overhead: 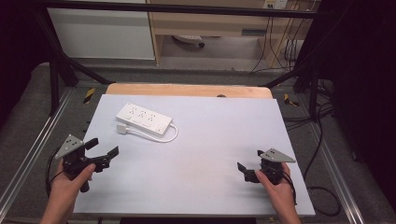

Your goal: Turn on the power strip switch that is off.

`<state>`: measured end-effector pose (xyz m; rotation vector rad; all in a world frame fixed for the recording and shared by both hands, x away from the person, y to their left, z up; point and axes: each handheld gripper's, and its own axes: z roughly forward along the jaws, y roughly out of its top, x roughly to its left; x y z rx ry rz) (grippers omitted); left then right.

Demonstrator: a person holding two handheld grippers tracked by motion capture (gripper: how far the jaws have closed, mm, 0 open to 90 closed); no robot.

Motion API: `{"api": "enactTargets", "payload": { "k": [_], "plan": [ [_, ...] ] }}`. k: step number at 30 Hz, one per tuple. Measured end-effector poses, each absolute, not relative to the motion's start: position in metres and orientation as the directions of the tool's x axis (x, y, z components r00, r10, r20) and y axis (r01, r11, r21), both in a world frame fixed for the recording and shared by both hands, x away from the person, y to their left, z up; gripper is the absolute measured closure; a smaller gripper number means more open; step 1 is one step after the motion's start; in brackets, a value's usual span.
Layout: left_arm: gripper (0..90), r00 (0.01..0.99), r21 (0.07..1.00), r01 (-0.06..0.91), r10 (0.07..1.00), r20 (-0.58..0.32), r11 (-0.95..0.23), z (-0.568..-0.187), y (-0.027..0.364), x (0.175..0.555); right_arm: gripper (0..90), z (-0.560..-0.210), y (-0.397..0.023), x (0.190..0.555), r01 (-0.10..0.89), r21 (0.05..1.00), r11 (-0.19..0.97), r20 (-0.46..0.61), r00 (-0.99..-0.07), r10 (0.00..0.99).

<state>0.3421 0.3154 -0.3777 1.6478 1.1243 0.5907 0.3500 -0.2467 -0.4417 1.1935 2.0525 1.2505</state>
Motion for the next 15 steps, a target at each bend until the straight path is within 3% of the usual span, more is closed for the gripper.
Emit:
{"api": "enactTargets", "payload": {
  "k": [15],
  "plan": [
    [8.3,0.462,0.920,0.384,0.879,-0.119,-0.077,-0.361,0.305,0.369,3.4,-0.441,-0.243,0.349,0.439,0.872,0.214,0.057,-0.527,0.848]
  ]
}}
